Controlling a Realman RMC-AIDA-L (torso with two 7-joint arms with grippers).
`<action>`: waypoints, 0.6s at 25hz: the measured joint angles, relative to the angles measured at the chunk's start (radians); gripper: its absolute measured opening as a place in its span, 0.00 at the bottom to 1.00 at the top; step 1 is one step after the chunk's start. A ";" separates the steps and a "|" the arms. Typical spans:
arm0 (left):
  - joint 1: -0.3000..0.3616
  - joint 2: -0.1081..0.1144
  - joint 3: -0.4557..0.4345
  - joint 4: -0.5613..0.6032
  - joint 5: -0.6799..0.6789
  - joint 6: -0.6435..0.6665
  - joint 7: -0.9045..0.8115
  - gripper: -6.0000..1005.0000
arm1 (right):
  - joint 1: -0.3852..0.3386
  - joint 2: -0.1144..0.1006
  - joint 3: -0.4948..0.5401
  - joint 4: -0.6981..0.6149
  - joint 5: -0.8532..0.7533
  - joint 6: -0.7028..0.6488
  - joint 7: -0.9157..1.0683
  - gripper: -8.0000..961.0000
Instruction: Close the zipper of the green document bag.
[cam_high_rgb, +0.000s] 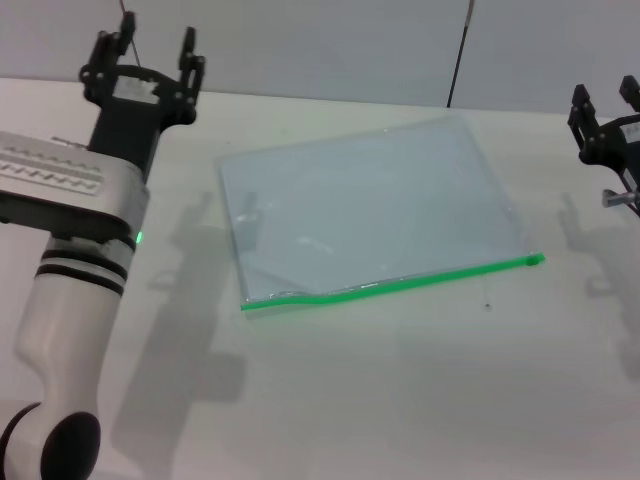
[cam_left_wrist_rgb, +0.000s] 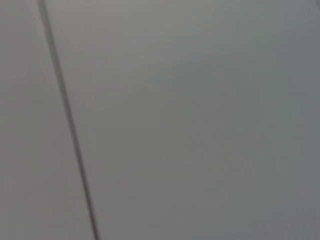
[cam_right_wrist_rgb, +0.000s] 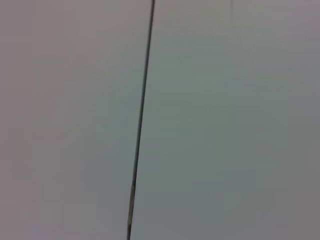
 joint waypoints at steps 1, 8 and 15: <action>0.000 0.000 0.000 0.007 -0.011 -0.001 -0.017 0.62 | 0.006 0.000 0.000 0.001 0.005 0.018 0.004 0.57; -0.016 0.003 -0.001 0.063 -0.141 -0.060 -0.160 0.62 | 0.040 0.002 -0.011 0.005 -0.003 0.068 0.010 0.57; -0.038 0.003 -0.007 0.096 -0.151 -0.125 -0.204 0.62 | 0.054 0.001 -0.009 0.000 -0.004 0.066 0.010 0.57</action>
